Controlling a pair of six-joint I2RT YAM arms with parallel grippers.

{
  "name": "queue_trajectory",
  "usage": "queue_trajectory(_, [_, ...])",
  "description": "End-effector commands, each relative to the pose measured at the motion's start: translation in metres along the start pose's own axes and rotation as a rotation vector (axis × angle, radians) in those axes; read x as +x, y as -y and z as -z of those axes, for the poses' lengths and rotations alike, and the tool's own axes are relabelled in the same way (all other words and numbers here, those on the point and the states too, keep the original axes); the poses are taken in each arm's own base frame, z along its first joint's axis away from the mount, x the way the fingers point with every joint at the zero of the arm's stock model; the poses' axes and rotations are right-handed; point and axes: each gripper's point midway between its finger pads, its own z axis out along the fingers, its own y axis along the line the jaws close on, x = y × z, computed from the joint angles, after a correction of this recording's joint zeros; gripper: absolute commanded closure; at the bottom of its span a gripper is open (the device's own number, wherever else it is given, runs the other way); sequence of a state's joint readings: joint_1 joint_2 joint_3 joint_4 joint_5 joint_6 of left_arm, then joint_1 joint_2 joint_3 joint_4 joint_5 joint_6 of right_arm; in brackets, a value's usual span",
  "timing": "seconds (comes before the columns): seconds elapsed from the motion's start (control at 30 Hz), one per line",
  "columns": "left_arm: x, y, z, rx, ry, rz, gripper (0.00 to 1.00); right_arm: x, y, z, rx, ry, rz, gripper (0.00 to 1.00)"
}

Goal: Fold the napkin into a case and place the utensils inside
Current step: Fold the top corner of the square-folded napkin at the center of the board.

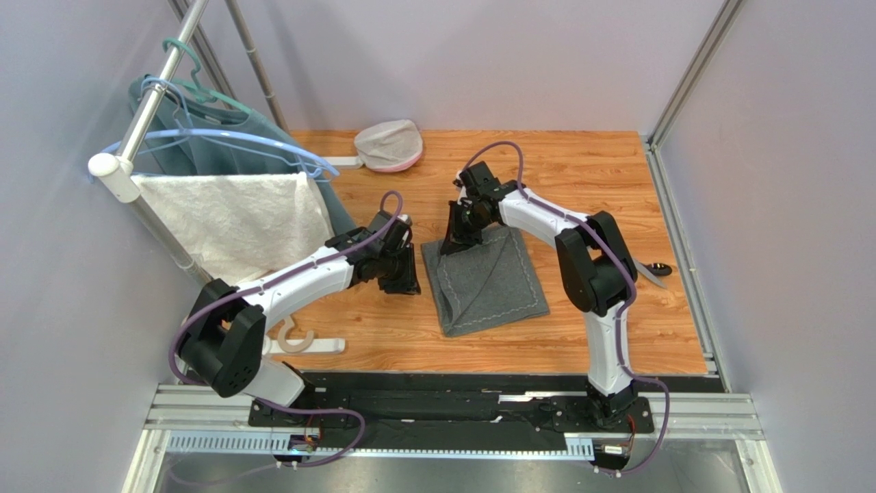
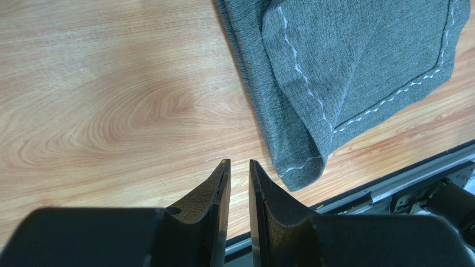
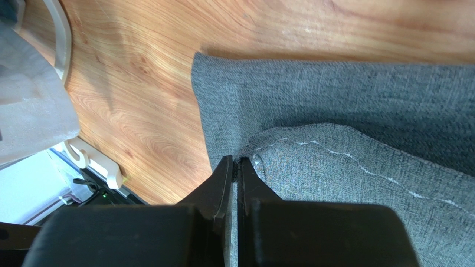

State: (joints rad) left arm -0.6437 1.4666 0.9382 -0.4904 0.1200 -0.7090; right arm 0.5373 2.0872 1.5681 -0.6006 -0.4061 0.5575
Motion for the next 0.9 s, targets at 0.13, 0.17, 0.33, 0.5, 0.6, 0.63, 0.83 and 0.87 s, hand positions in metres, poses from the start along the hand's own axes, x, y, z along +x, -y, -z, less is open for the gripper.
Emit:
queue_trajectory(0.13, [-0.003, -0.004, 0.008, 0.005, 0.036, 0.002, 0.74, -0.019, -0.024, -0.005, -0.068, 0.037, 0.023, 1.0])
queue_trajectory(0.17, [-0.003, -0.004, 0.008, 0.006, 0.036, 0.001, 0.74, -0.019, -0.024, -0.006, -0.068, 0.033, 0.025, 1.0])
queue_trajectory(0.33, [-0.001, -0.002, 0.007, 0.017, 0.023, 0.002, 0.74, -0.026, -0.027, -0.009, -0.071, 0.041, 0.03, 0.99])
queue_trajectory(0.5, [0.001, -0.001, 0.005, 0.027, 0.014, 0.002, 0.74, -0.03, -0.027, -0.013, -0.071, 0.039, 0.024, 0.97])
queue_trajectory(0.6, [0.003, 0.001, 0.004, 0.041, 0.007, 0.003, 0.74, -0.03, -0.029, -0.015, -0.079, 0.032, 0.024, 0.93])
queue_trajectory(0.63, [0.004, 0.001, 0.003, 0.042, 0.002, 0.005, 0.74, -0.031, -0.031, -0.015, -0.084, 0.032, 0.026, 0.9])
queue_trajectory(0.83, [0.0, 0.018, 0.0, 0.122, -0.009, -0.008, 0.74, -0.03, -0.031, 0.011, -0.048, 0.055, 0.066, 0.54])
queue_trajectory(0.87, [0.003, 0.024, -0.001, 0.153, -0.031, -0.016, 0.74, -0.029, -0.026, 0.018, -0.036, 0.062, 0.068, 0.51])
